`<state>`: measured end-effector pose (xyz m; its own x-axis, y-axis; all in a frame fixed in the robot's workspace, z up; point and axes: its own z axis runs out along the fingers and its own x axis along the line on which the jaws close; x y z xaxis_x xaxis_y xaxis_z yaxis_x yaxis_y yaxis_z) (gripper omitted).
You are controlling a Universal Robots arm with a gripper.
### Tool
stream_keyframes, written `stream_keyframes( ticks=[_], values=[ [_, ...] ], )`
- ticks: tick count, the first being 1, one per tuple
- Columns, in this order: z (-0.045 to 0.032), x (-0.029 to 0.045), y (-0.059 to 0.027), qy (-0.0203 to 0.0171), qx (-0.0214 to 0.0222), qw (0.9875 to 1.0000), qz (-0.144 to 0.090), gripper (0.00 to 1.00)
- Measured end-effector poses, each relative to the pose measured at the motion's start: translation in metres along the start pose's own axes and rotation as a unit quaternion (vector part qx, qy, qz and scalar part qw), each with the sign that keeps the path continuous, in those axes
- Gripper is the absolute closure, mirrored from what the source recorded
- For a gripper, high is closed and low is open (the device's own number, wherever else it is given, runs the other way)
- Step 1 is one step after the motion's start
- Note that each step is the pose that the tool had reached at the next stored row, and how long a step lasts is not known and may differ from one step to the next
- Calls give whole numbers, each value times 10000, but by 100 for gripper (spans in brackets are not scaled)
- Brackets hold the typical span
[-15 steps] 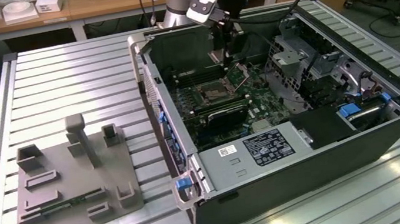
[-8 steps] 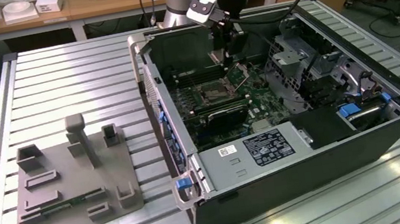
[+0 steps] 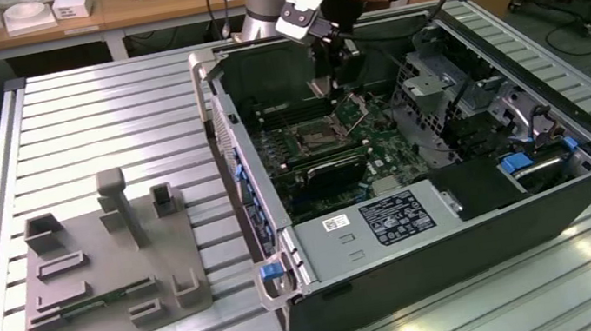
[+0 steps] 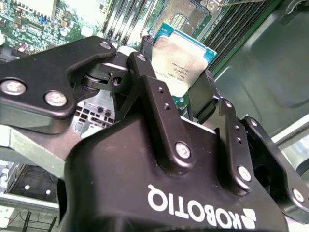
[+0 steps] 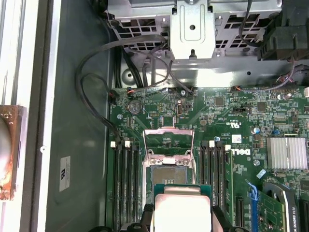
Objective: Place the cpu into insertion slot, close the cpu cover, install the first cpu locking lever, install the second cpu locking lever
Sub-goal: 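Place the cpu into insertion slot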
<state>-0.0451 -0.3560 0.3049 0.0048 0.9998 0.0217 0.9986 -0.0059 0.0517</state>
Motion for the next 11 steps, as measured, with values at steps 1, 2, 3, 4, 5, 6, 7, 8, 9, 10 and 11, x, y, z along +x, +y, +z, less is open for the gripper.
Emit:
stream_keyframes(
  ticks=[1,2,3,4,5,6,7,8,9,10,11],
  values=[
    [18,0,-1,0,0,10000,0,46],
    [36,-1,-2,-1,0,10000,0,46],
    [54,-1,-3,-1,0,10000,0,46],
    [72,-1,-4,0,0,10000,0,46],
    [91,-2,-5,-1,0,10000,0,46],
    [109,-2,-6,-1,0,10000,0,46],
    [126,-3,-6,-1,1,10000,0,46],
    [145,-3,-7,-1,0,10000,0,46],
    [163,-3,-8,-1,0,10000,0,46],
    [182,2,-10,0,0,10000,2,46],
    [200,15,-11,-2,0,10000,11,46]
  ],
)
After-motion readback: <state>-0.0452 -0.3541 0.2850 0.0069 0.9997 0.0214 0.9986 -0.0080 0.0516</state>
